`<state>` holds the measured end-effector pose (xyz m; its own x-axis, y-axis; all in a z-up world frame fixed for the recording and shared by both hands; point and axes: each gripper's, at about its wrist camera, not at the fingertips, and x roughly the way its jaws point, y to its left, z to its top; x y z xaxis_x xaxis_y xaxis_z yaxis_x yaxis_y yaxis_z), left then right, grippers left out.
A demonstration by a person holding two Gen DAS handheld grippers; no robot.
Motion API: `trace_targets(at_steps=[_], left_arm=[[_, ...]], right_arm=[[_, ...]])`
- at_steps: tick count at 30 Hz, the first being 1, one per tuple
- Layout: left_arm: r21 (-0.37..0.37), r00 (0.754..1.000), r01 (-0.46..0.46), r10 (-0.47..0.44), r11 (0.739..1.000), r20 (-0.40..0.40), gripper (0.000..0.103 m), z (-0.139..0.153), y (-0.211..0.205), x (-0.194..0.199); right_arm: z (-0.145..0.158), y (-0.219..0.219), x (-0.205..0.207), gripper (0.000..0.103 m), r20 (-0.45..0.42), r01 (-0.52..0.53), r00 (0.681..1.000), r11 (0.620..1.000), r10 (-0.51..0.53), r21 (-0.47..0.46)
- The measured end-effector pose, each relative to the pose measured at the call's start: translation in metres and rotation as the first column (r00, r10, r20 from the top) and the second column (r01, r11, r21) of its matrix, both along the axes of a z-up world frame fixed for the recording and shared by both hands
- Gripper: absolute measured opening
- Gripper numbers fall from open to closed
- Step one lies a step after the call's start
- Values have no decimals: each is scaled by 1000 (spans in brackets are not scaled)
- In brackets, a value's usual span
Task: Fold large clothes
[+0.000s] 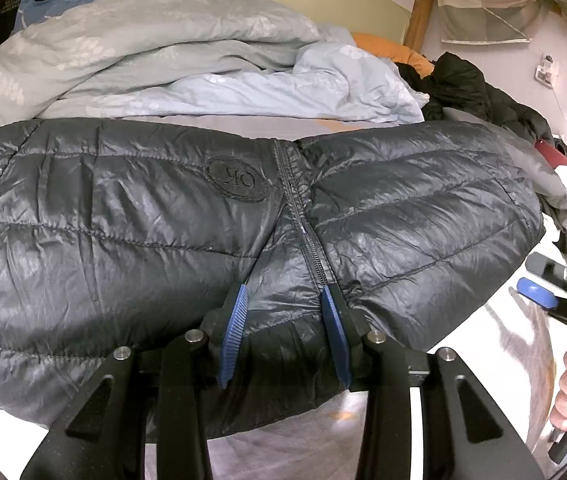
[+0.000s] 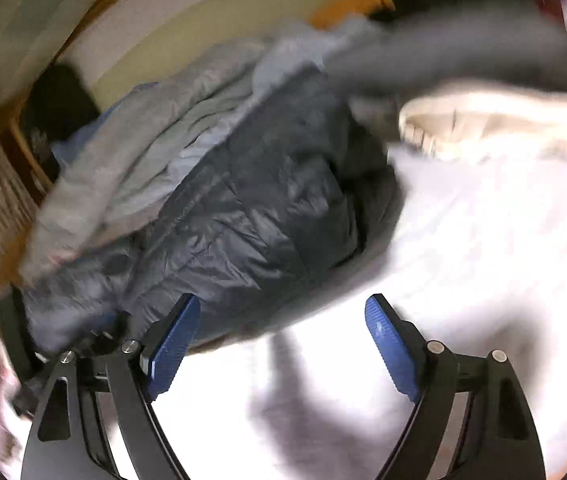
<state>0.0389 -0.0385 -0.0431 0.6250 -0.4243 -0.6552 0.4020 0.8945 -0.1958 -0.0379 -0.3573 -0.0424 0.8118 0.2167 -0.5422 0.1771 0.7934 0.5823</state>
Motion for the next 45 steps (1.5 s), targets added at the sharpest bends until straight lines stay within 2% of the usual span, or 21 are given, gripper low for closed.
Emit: trace_targets(at_steps=[3,4,8,9,10,11,13,15,17,19,21,23,24,29,31,34,36,38,41,42,45], left_arm=[[1,1000,0,0,1000,0,38,0,0,0],[2,1000,1,-1,1000,1,38,0,0,0],[1,1000,3,-3,1000,1,38,0,2,0],[0,1000,3,-3,1000,1,38,0,2,0],[-4,1000,7,-7,1000,4,38,1,2,0],[-3,1000,10,-10,1000,7,38,2,2,0],[-23,1000,26,-26,999,14,39,6,5,0],[-31,1000,11,-11,999,10,39,13,11,0],[-21,1000,-10,10,1000,25,39,26,16,-3],[-27,995,-19,21,999,99,41,49,26,-12],[11,969,-40,36,999,243,68,75,37,-31],[19,932,-97,84,995,351,79,95,55,-46],[-11,931,-112,109,994,349,79,103,67,-47],[-139,973,-191,206,972,105,79,98,114,-15],[-164,984,-178,178,970,-16,78,84,118,1],[-190,977,-181,154,965,-149,78,60,117,12],[-185,970,-208,178,961,-167,78,54,112,10],[-165,974,-179,151,970,-166,74,49,104,11],[-134,976,-159,135,978,-170,50,43,94,11],[-136,976,-152,128,979,-174,48,42,93,12],[-122,980,-151,133,981,-148,48,45,91,8]], right_arm=[[-5,-9,5,91,85,53,994,988,-66,148],[-8,-10,11,96,82,70,993,983,-85,172],[-22,-15,39,97,9,155,987,958,-162,241],[-19,-14,42,92,13,170,984,962,-177,212],[-14,-11,46,70,3,180,983,971,-183,157],[-8,-6,50,61,-3,150,989,983,-151,105],[9,6,51,34,6,106,994,994,-106,-24],[23,19,46,28,16,58,998,990,-56,-131],[37,24,38,26,18,10,1000,984,-7,-176],[52,17,23,26,5,-27,1000,981,29,-193],[75,11,0,26,33,-68,996,971,77,-229],[99,12,-25,25,60,-64,994,929,92,-365],[107,9,-32,25,63,-49,995,907,83,-419],[139,-4,-30,26,45,49,999,789,-27,-612],[143,-10,-22,26,34,58,998,786,-46,-616],[148,-6,-14,27,44,71,997,792,-56,-606],[152,0,-10,27,55,84,996,775,-63,-627],[156,6,-3,28,70,91,996,758,-60,-646],[164,30,8,29,102,96,994,711,-34,-696],[168,41,8,29,118,104,993,688,-27,-718],[174,74,1,29,178,129,984,641,12,-756]])
